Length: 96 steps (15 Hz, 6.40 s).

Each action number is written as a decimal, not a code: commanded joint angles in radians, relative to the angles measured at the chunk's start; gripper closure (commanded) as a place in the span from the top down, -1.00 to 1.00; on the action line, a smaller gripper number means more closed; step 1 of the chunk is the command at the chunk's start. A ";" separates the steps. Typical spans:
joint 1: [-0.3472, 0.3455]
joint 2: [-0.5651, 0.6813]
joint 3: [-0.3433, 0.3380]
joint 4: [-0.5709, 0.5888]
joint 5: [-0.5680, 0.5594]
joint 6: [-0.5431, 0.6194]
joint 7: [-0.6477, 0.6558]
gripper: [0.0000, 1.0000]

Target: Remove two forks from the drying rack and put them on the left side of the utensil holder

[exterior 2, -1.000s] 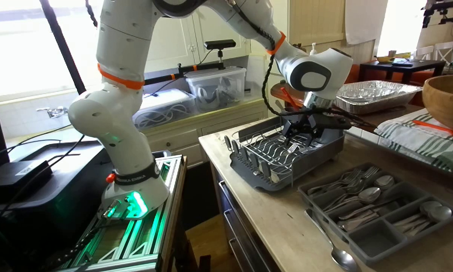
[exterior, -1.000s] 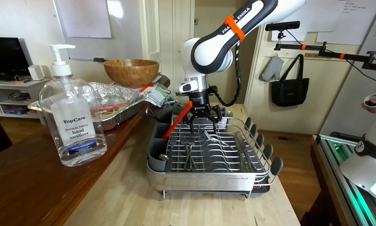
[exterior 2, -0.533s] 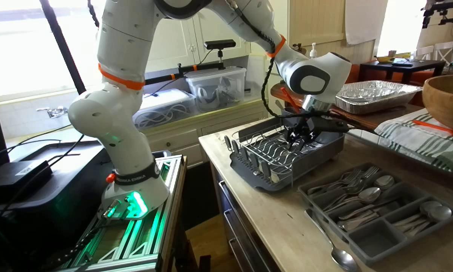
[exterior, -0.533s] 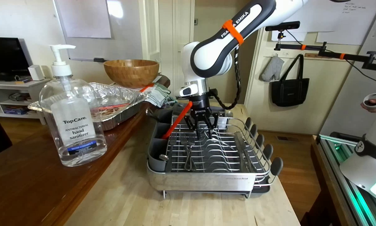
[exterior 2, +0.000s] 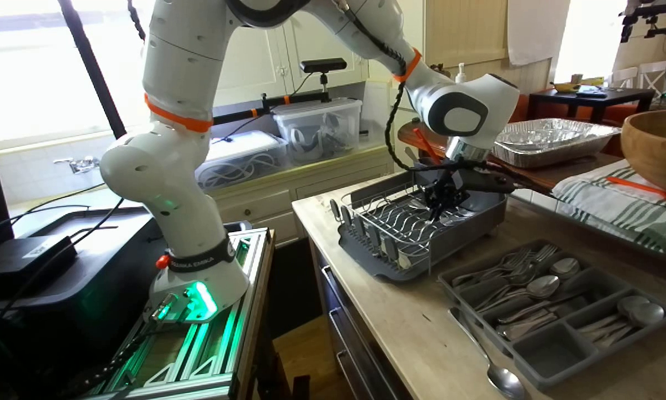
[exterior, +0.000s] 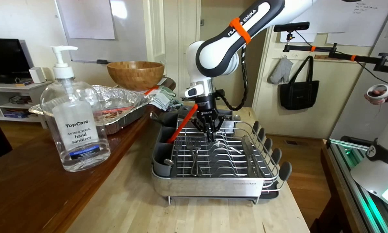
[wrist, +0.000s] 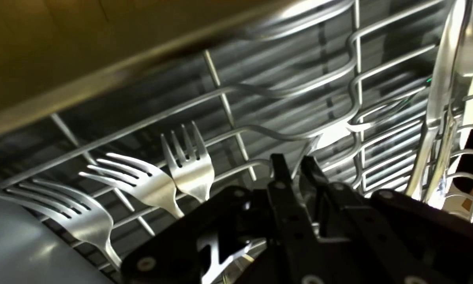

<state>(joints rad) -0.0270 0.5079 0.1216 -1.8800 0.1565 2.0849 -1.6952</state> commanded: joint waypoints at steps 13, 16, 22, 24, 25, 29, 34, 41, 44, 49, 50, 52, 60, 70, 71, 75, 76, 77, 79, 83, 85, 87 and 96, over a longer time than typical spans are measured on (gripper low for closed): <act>0.036 -0.199 -0.013 0.136 -0.184 -0.015 0.105 -0.98; 0.030 -0.214 -0.022 0.148 -0.195 -0.016 0.103 -0.98; -0.002 -0.273 -0.040 0.199 -0.171 -0.126 0.062 -0.98; -0.016 -0.283 -0.059 0.231 -0.180 -0.198 0.055 -0.98; -0.023 -0.278 -0.071 0.248 -0.186 -0.233 0.050 -0.98; -0.062 -0.242 -0.114 0.277 -0.176 -0.348 0.010 -0.98; -0.104 -0.157 -0.137 0.289 -0.167 -0.371 -0.036 -0.98; -0.117 -0.109 -0.132 0.269 -0.169 -0.337 -0.017 -0.98; -0.112 -0.067 -0.126 0.331 -0.193 -0.367 -0.050 -0.98; -0.100 0.065 -0.122 0.485 -0.225 -0.431 -0.050 -0.98; -0.100 0.091 -0.120 0.515 -0.226 -0.441 -0.049 -0.98; -0.095 0.156 -0.118 0.585 -0.238 -0.464 -0.043 -0.98; -0.067 0.338 -0.108 0.803 -0.265 -0.506 -0.036 -0.98; -0.018 0.497 -0.115 0.981 -0.325 -0.608 -0.036 -0.98; -0.016 0.504 -0.118 0.988 -0.333 -0.607 -0.032 -0.98; -0.009 0.532 -0.125 1.025 -0.353 -0.626 -0.021 -0.98; -0.009 0.537 -0.125 1.033 -0.353 -0.632 -0.016 -0.44; -0.009 0.539 -0.124 1.040 -0.353 -0.636 -0.014 -0.42; -0.008 0.542 -0.126 1.051 -0.356 -0.632 -0.009 -0.16; -0.001 0.514 -0.130 1.047 -0.349 -0.598 0.001 0.46; 0.006 0.483 -0.126 1.036 -0.346 -0.565 0.009 0.73; 0.015 0.446 -0.122 1.025 -0.342 -0.532 0.019 0.98; 0.060 0.063 -0.188 0.705 -0.358 -0.364 0.435 1.00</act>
<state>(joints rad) 0.0087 0.7217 -0.0353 -0.9779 -0.1794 1.6683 -1.4069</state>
